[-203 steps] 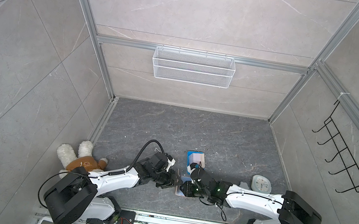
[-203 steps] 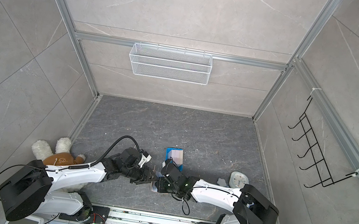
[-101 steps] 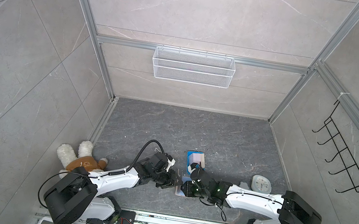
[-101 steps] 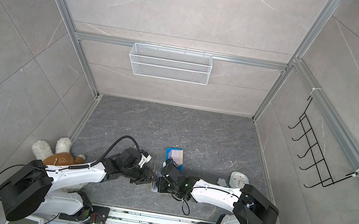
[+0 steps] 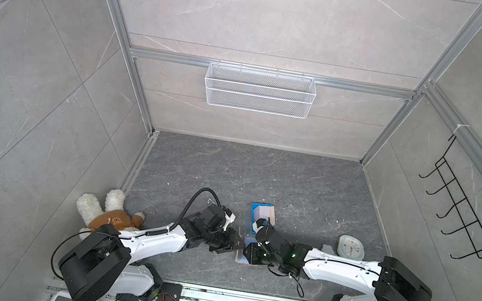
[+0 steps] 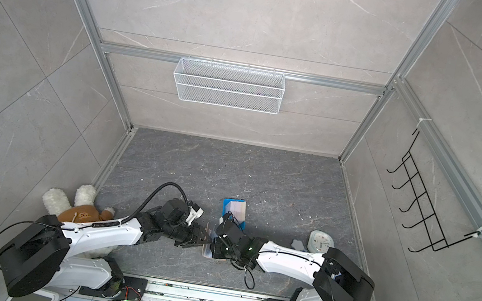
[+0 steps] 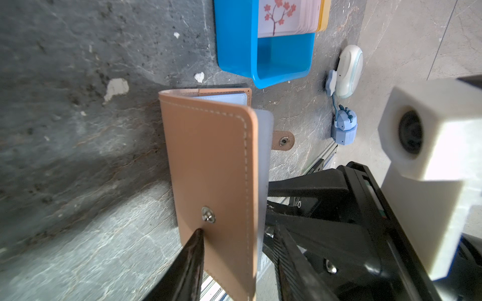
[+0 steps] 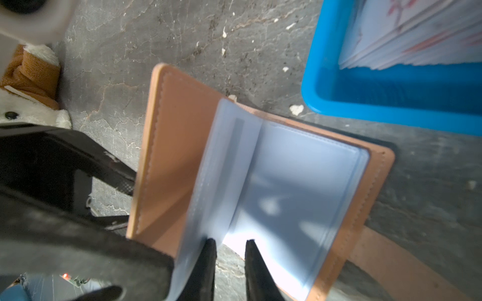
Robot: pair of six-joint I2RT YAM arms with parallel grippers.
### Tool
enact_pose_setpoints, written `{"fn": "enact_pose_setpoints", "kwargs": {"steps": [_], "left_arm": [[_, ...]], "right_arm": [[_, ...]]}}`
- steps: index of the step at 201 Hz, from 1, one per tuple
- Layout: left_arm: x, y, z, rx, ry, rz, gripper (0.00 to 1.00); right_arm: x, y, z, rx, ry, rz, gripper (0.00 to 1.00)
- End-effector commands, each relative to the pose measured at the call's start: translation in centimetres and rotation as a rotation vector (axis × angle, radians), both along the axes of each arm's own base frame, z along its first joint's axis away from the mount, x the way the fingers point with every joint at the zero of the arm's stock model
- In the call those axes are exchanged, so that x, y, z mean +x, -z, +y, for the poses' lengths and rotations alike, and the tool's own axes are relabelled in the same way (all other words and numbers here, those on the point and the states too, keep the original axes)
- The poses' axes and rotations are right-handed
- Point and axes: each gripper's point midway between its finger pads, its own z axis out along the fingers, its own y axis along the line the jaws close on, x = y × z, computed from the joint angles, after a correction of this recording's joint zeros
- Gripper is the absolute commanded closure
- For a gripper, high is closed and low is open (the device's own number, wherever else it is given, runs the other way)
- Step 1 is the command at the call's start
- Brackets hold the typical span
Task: Insert credit cards into a card holder
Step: Close the card holder at the center of the table.
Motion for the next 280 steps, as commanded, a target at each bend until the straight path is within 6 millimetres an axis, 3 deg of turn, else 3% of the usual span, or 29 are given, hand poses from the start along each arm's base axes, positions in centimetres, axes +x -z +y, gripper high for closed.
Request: {"fn": "enact_pose_setpoints", "kwargs": {"steps": [1,74,170,208,280], "left_arm": [[0.1,-0.9,-0.6,-0.021,0.027,-0.030,0.55],[-0.3,-1.0,-2.0,-0.039,0.066,-0.048,0.53],[-1.0,0.0,-4.8,-0.061,0.113,-0.051,0.47],[-1.4,1.5,-5.5,-0.053,0.113,-0.033,0.50],[-2.0,3.6,-6.7,-0.040,0.132,-0.008,0.50]], "right_arm": [[-0.1,0.5,-1.5,-0.052,0.039,-0.007,0.77],[0.7,0.7,-5.4,-0.187,0.156,-0.043,0.77],[0.8,-1.2,-9.9,-0.251,0.227,-0.100,0.75],[1.0,-2.1,-10.1,-0.195,0.233,-0.100,0.75],[0.9,-2.5,-6.8,-0.056,0.145,-0.060,0.74]]}}
